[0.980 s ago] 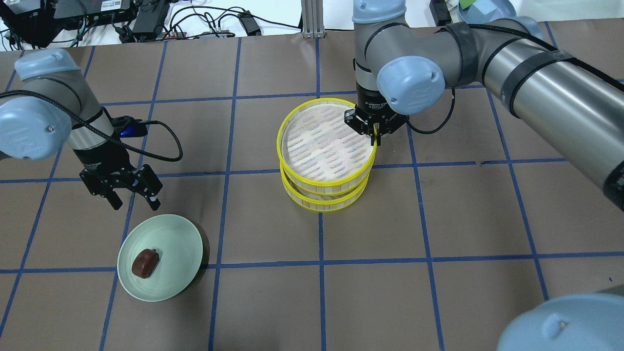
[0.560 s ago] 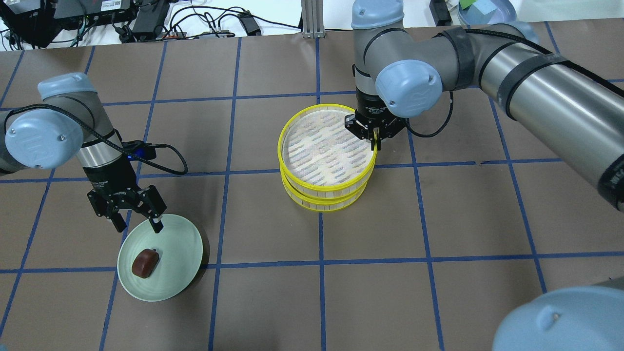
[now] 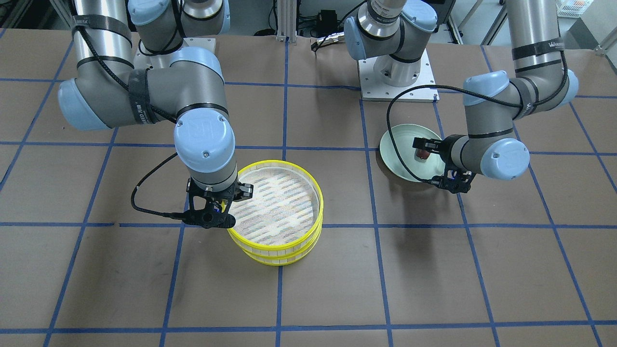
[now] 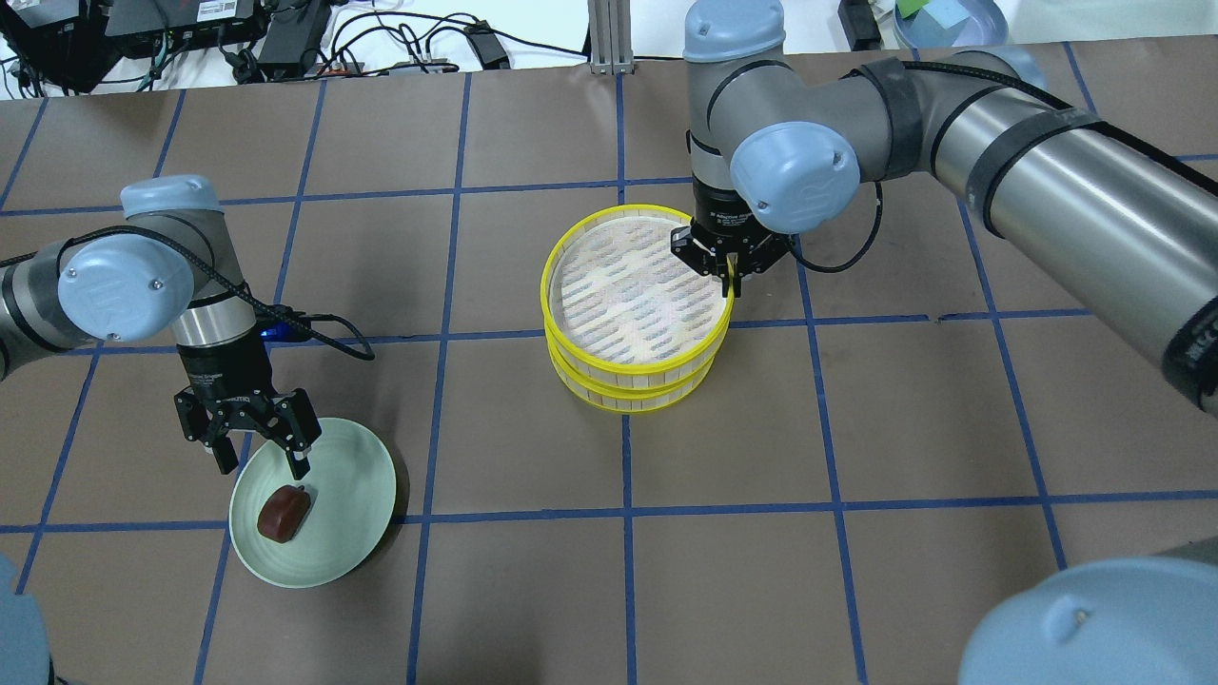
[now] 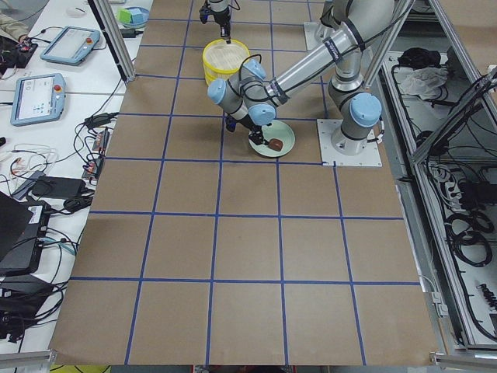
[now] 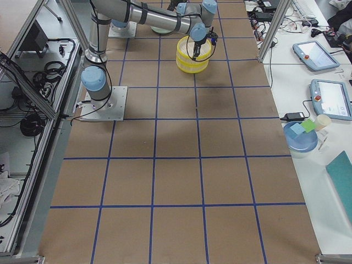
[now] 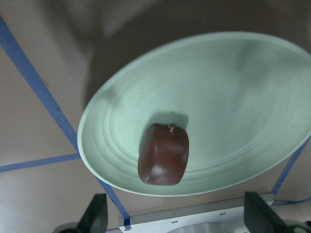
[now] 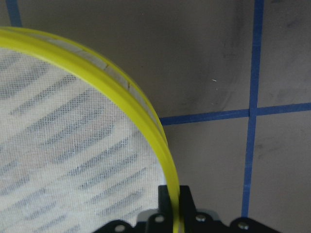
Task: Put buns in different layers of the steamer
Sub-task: 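Lower left gripper onto the brown bun and grasp it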
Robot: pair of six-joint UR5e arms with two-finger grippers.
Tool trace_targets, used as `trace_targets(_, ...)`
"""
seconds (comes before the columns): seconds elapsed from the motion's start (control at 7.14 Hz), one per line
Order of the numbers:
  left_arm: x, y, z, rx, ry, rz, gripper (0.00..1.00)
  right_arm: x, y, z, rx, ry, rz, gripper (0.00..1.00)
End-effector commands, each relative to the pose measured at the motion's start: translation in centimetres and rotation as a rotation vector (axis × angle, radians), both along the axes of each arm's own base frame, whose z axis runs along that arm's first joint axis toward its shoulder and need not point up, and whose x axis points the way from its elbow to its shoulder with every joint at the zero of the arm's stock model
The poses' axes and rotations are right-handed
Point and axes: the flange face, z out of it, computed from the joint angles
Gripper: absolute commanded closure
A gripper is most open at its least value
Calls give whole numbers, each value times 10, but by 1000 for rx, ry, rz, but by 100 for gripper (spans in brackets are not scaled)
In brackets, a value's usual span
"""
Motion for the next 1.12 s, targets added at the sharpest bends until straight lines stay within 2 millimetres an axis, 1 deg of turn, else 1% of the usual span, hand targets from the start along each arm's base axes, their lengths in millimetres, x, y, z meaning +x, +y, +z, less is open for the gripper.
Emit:
trace_targets(0.0,0,0,-22,34,-3,17,0,1,2,-3,6,2,3,100)
trace_targets(0.14,-2,1,-27,45,4,17,0,0,2,-2,3,1,1,100)
trace_targets(0.28,0,2,-32,56,1,14,2,-2,2,5,-6,-1,-2,100)
trace_targets(0.42,0,2,-38,63,5,16,2,-1,2,5,-10,-4,-5,100)
trace_targets(0.56,-1,3,-43,72,11,19,2,3,2,7,-8,-44,-15,100)
trace_targets(0.7,-1,6,-49,87,19,24,7,7,1,6,-2,-83,-25,100)
trace_targets(0.98,-2,6,-53,96,21,22,10,5,1,2,-2,-57,-29,100)
